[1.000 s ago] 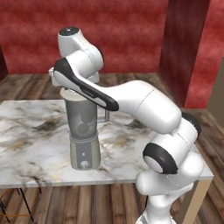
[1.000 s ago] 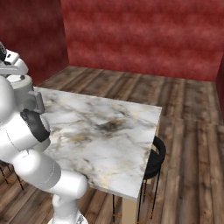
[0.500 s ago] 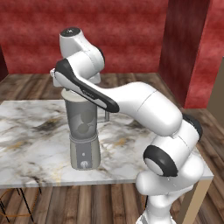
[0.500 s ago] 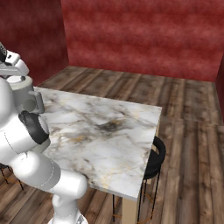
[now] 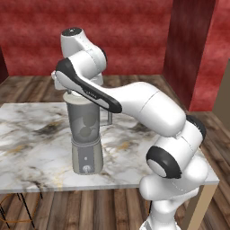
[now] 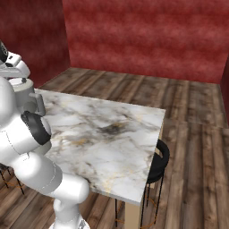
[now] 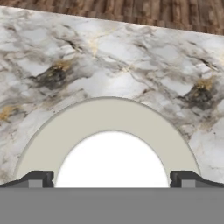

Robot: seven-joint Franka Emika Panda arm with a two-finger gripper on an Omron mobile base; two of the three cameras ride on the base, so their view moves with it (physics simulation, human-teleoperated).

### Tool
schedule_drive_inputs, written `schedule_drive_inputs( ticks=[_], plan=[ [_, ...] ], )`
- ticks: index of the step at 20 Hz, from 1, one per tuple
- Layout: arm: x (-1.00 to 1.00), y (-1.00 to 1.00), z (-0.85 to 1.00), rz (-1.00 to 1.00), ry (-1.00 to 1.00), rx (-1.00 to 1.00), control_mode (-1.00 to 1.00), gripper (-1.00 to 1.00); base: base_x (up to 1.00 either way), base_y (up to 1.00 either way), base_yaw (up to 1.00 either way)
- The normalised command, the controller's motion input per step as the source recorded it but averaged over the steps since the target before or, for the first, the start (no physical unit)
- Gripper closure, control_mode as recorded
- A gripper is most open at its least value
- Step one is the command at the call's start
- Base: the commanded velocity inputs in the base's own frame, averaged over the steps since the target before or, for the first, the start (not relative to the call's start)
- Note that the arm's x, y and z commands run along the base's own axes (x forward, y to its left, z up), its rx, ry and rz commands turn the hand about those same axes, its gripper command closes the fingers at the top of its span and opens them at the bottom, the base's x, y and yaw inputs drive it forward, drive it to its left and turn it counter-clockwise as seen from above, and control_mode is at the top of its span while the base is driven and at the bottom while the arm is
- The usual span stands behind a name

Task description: Grab the lime and lemon from the fridge, place them in the blender, close the lid, and turn on the blender to create a marinade.

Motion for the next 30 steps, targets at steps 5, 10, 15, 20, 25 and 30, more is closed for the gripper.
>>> schedule_drive_inputs(
  ticks=[5,10,15,20,25,30],
  plan=[
    [-0.01,0.00,-0.26,0.00,0.01,0.00,-1.00,1.00,0.00,0.00,0.00],
    [-0.01,-0.06,-0.21,0.00,0.00,0.00,-1.00,1.00,0.00,0.00,0.00],
    [0.00,-0.08,-0.13,0.00,-0.01,0.00,-1.00,1.00,0.00,0.00,0.00],
    [0.00,-0.08,-0.07,0.00,-0.06,0.00,-1.00,1.00,0.00,0.00,0.00],
    [0.00,-0.02,-0.05,-0.01,-0.15,0.00,-1.00,1.00,0.00,0.00,0.00],
    [0.00,0.00,-0.17,-0.02,-0.08,0.00,-1.00,1.00,0.00,0.00,0.00]
  ],
)
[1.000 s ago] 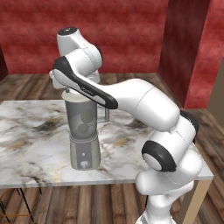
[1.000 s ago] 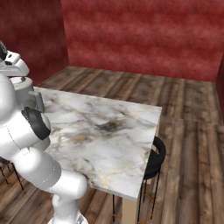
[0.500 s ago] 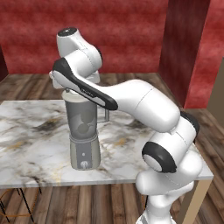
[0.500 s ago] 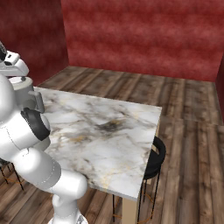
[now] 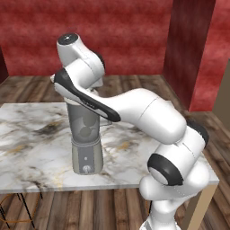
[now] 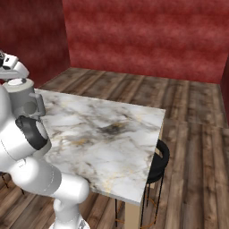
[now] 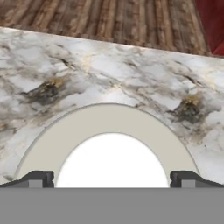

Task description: Grab the lime and lemon from the fridge, place them in the blender, close the lid, and turn on the blender to create a marinade.

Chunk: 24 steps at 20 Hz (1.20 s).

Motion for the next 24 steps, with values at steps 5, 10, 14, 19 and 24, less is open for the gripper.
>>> schedule_drive_inputs(
  ticks=[5,10,14,19,24],
  plan=[
    [0.02,0.00,-0.36,0.00,0.00,0.00,-1.00,1.00,0.00,0.00,0.00],
    [0.01,0.00,-0.31,0.00,0.00,0.00,-1.00,1.00,0.00,0.00,0.00],
    [0.00,0.00,-0.29,0.00,0.00,0.00,-1.00,-1.00,0.00,0.00,0.00],
    [0.04,0.00,-0.25,0.00,0.00,0.00,-1.00,-1.00,0.00,0.00,0.00],
    [0.01,0.00,-0.18,0.00,0.00,0.00,-1.00,-1.00,0.00,0.00,0.00]
  ],
)
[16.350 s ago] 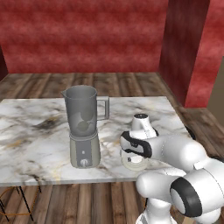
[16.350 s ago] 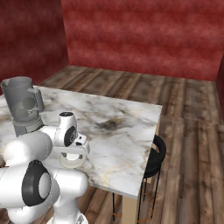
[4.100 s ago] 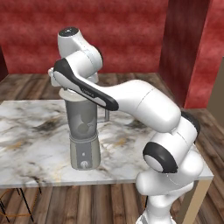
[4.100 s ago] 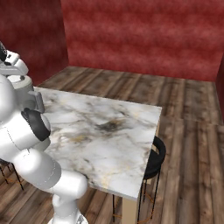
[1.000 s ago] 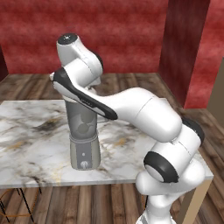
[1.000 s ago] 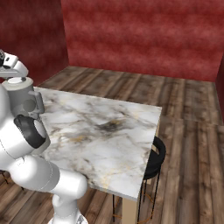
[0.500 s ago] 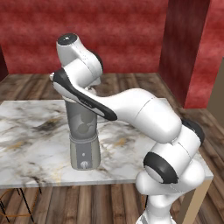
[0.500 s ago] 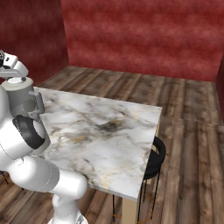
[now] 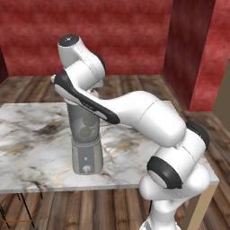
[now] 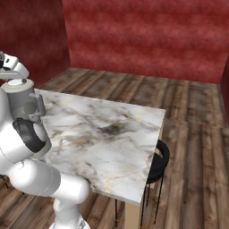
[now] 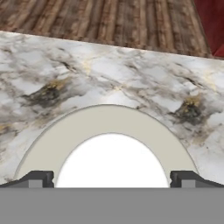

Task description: Grab the lime and lemon from the fridge, place them in the blender, close the lid, and turn on the blender to create a marinade.

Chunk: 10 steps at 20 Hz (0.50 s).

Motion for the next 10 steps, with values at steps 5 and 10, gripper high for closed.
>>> schedule_drive_inputs(
  ticks=[5,10],
  plan=[
    [0.00,0.00,-0.13,0.00,0.00,0.00,-1.00,-1.00,0.00,0.00,0.00],
    [0.00,0.00,-0.07,0.00,0.00,0.00,-1.00,-1.00,0.00,0.00,0.00]
  ],
)
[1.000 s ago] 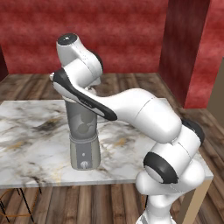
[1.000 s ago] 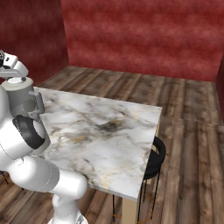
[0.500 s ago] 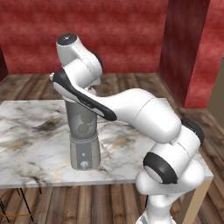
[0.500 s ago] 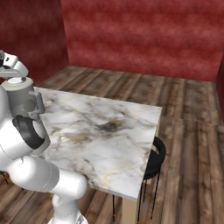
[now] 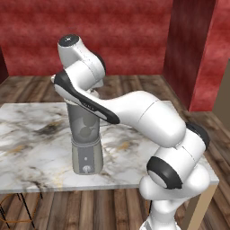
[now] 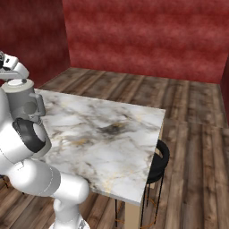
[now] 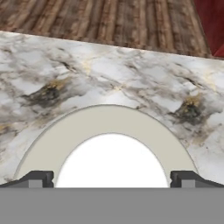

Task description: Grab the lime and lemon from the fridge, place them in the blender, close the lid, and turn on the blender to create a marinade.

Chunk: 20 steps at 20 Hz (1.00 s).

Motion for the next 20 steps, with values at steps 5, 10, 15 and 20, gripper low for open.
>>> schedule_drive_inputs(
  ticks=[5,10,15,20],
  plan=[
    [0.00,0.00,-0.01,0.00,0.00,0.00,-1.00,-1.00,0.00,0.00,0.00],
    [0.00,0.00,0.00,0.00,0.00,0.00,-1.00,-1.00,0.00,0.00,0.00],
    [0.00,0.00,0.01,0.00,-0.01,0.00,-1.00,-1.00,0.00,0.00,0.00],
    [0.00,0.00,0.04,0.00,-0.03,0.00,-1.00,-1.00,0.00,0.00,0.00]
  ],
)
